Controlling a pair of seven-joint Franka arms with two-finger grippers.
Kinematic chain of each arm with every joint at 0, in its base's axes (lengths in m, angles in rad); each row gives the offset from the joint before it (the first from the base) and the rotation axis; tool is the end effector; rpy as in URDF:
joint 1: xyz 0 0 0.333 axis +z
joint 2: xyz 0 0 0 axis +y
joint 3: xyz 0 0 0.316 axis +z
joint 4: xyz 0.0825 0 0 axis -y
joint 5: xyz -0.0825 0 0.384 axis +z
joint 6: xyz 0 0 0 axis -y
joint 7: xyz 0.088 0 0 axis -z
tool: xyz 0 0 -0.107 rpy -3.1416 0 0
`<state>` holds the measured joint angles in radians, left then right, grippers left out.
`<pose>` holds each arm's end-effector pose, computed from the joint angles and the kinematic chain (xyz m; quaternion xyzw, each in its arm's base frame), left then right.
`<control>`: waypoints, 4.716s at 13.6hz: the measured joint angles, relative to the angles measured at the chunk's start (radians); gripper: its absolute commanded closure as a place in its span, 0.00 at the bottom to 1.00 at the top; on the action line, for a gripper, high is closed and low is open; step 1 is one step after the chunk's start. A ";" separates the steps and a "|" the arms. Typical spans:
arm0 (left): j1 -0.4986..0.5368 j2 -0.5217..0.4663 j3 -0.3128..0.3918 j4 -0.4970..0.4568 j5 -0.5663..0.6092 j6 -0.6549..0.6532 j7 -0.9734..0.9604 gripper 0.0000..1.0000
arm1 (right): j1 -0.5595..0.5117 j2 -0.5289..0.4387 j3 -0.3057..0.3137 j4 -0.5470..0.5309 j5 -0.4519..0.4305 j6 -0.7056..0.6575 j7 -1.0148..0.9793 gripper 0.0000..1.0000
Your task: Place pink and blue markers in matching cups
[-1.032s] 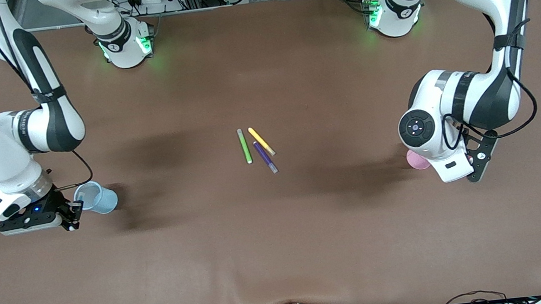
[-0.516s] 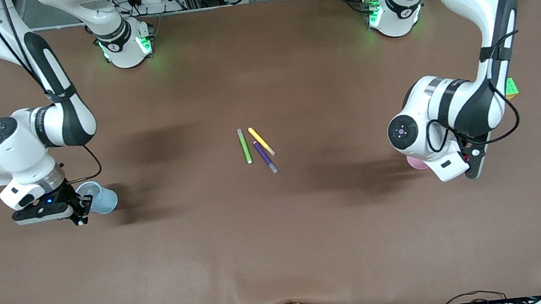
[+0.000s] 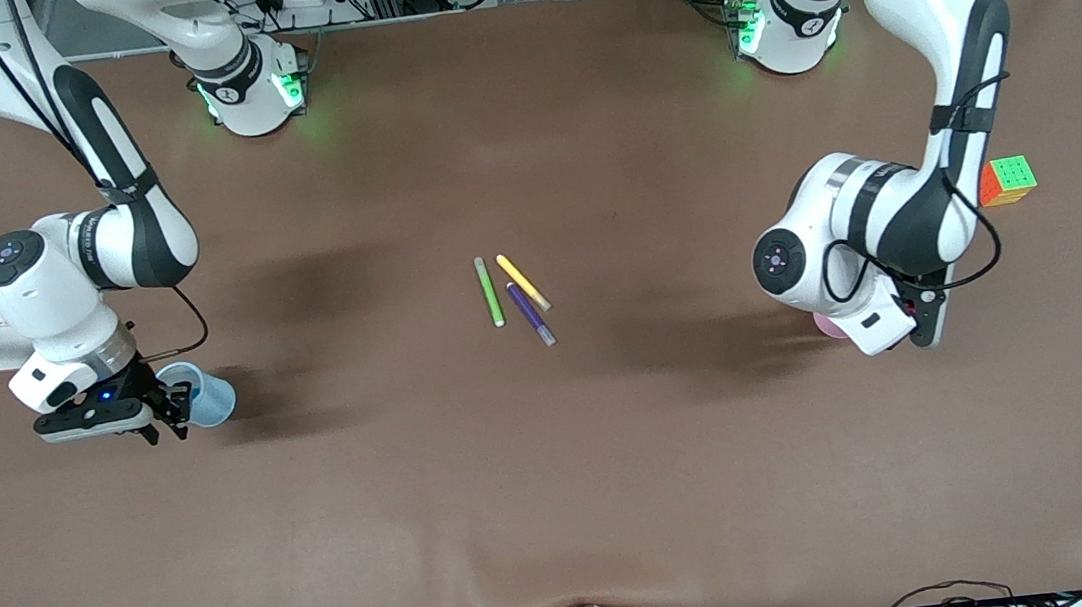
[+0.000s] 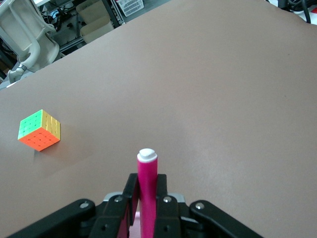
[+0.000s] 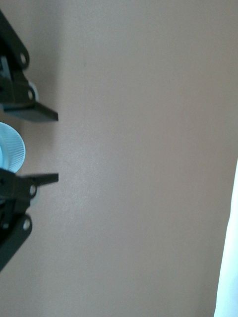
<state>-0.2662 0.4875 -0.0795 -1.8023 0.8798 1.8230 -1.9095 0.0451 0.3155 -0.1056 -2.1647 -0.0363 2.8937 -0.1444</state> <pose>0.5998 -0.1456 0.2683 -0.7699 -0.4851 -0.2360 0.3408 0.6002 -0.0324 0.2937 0.9763 0.0632 0.2023 0.0444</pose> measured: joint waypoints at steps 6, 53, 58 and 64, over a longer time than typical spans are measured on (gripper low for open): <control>-0.024 0.000 -0.001 -0.026 0.001 0.000 -0.035 0.87 | -0.001 -0.026 0.000 0.222 0.031 -0.449 0.026 0.00; 0.228 -0.538 0.000 -0.002 -0.752 -0.113 1.482 0.00 | -0.049 -0.302 0.020 0.651 0.055 -1.448 0.175 0.00; 0.229 -0.616 0.066 0.001 -0.821 -0.168 1.675 0.00 | -0.045 -0.363 0.025 0.556 0.055 -1.391 0.189 0.00; 0.190 -0.671 0.097 0.005 -0.823 -0.195 1.685 0.00 | -0.046 -0.385 0.024 0.534 0.055 -1.379 0.189 0.00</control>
<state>-0.0758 -0.1834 0.0171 -1.7977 0.0572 1.6280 -0.2244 -0.0004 -0.0690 -0.0815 -1.6308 0.0188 1.5142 0.0449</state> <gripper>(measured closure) 0.000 0.000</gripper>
